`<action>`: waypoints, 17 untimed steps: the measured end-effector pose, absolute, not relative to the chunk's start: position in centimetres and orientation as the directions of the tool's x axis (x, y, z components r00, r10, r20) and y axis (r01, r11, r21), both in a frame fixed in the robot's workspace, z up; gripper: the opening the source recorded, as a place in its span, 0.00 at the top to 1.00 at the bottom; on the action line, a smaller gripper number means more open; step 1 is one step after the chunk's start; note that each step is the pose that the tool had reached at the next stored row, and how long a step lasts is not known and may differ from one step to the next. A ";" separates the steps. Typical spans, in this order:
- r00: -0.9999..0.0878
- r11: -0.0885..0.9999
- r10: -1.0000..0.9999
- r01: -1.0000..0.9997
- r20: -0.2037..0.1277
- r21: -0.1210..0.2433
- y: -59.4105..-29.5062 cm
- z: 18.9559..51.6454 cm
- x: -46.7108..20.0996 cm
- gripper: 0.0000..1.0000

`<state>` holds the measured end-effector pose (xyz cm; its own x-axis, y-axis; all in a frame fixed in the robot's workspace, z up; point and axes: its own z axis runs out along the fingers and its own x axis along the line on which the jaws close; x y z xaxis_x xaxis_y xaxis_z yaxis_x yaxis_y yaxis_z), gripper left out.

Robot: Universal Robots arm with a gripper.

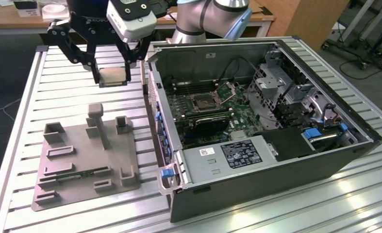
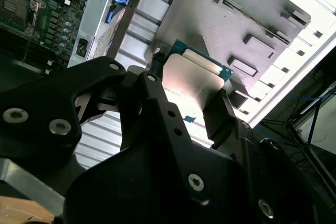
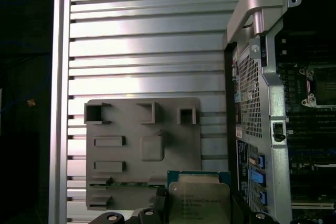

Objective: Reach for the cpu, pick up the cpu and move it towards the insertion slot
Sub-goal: 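Pick up the cpu and move it towards the insertion slot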

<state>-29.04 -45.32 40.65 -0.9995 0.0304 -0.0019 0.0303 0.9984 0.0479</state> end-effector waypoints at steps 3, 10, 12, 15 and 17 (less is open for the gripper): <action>-1.000 0.998 0.030 0.030 -0.002 0.048 -45.3 40.6 -29.0 0.45; -1.000 0.998 0.030 0.030 -0.002 0.048 -45.3 40.6 -28.8 0.45; -1.000 0.998 0.031 0.030 -0.002 0.048 -45.3 40.7 -28.7 0.45; -1.000 0.998 0.030 0.030 -0.002 0.048 -45.3 40.6 -28.7 0.45; -1.000 0.998 0.030 0.030 -0.002 0.048 -45.3 40.6 -28.6 0.45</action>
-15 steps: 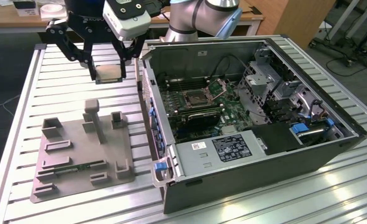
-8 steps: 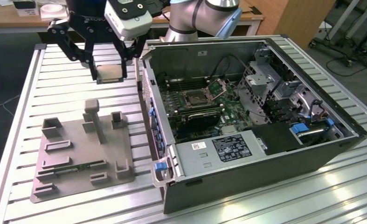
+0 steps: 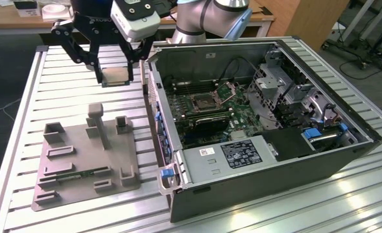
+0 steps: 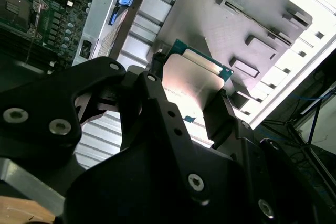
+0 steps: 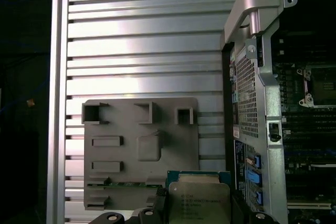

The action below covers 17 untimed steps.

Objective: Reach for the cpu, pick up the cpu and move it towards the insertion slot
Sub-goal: 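Pick up the cpu and move it towards the insertion slot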

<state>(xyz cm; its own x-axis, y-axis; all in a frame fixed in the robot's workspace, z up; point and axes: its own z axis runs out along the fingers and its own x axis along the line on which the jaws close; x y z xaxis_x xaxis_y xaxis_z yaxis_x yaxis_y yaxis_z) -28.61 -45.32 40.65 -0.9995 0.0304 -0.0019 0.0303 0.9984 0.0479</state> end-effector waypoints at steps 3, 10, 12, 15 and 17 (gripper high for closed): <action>-1.000 0.998 0.030 0.030 -0.002 0.048 -45.3 40.7 -28.5 0.45; -1.000 0.998 0.030 0.030 -0.002 0.048 -45.3 40.6 -28.4 0.45; -1.000 0.998 0.030 0.030 -0.002 0.048 -45.3 40.6 -28.3 0.45; -1.000 0.998 0.030 0.030 -0.002 0.048 -45.3 40.6 -28.2 0.45; -1.000 0.998 0.030 0.030 -0.002 0.048 -45.3 40.7 -28.2 0.45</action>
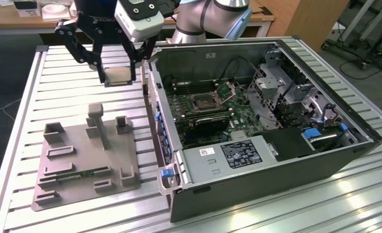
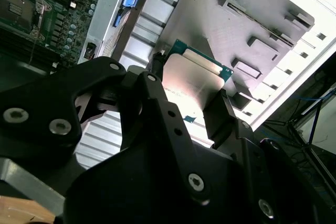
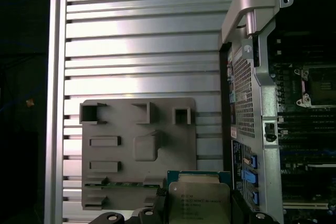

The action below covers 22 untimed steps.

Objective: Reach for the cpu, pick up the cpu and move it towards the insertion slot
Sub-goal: 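Pick up the cpu and move it towards the insertion slot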

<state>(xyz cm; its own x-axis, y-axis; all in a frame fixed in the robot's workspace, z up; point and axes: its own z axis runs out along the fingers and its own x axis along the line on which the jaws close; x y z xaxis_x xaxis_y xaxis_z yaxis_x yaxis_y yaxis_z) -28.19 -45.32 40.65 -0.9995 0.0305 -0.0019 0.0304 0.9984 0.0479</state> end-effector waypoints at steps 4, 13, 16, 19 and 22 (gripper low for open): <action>-1.000 0.998 0.030 0.030 -0.002 0.048 -45.3 40.7 -28.1 0.45; -1.000 0.998 0.030 0.030 -0.002 0.048 -45.3 40.6 -27.9 0.45; -1.000 0.998 0.030 0.030 -0.002 0.048 -45.3 40.6 -27.8 0.45; -1.000 0.998 0.030 0.030 -0.002 0.048 -45.3 40.7 -27.7 0.45; -1.000 0.998 0.030 0.030 -0.002 0.048 -45.3 40.7 -27.7 0.45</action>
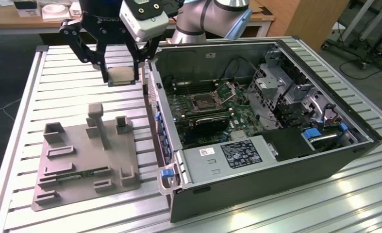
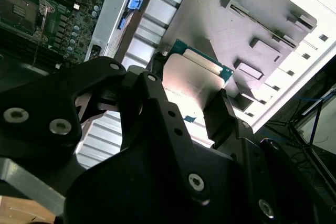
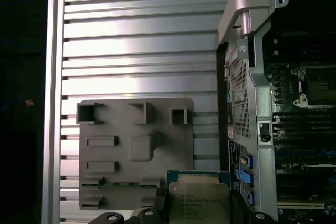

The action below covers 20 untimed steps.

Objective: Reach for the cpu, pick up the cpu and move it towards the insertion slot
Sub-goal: 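Pick up the cpu and move it towards the insertion slot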

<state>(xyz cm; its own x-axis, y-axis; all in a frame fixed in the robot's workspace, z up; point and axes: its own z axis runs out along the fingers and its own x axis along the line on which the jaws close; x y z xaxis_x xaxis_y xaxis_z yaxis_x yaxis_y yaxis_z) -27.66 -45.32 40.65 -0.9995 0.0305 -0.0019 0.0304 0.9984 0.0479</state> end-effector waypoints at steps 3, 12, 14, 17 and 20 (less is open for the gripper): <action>-1.000 0.998 0.030 0.030 -0.002 0.048 -45.3 40.6 -27.6 0.45; -1.000 0.998 0.030 0.030 -0.002 0.048 -45.3 40.7 -27.4 0.45; -1.000 0.998 0.030 0.030 -0.002 0.048 -45.3 40.7 -27.5 0.45; -1.000 0.998 0.030 0.030 -0.002 0.048 -45.3 40.7 -27.5 0.45; -1.000 0.998 0.030 0.030 -0.002 0.048 -45.3 40.6 -27.6 0.45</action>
<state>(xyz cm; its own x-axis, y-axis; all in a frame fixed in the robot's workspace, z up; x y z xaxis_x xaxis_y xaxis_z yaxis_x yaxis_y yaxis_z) -27.57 -45.32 40.65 -0.9995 0.0304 -0.0019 0.0303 0.9984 0.0479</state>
